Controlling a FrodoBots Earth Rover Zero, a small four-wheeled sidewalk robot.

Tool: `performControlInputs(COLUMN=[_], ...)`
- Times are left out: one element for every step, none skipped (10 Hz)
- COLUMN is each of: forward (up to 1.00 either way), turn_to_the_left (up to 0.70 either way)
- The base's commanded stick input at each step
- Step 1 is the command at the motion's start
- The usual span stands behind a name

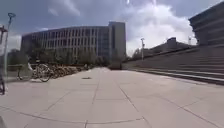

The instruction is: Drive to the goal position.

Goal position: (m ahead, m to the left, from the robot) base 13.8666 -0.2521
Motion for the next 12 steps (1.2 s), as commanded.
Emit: performControlInputs(forward=[0.7,0.7,0.7,0.7,0.7,0.7,0.7,0.7,0.7,0.7,0.7,0.7], turn_to_the_left=[0.0,0.0,0.0,0.0,0.0,0.0,0.0,0.0,0.0,0.0,0.0,0.0])
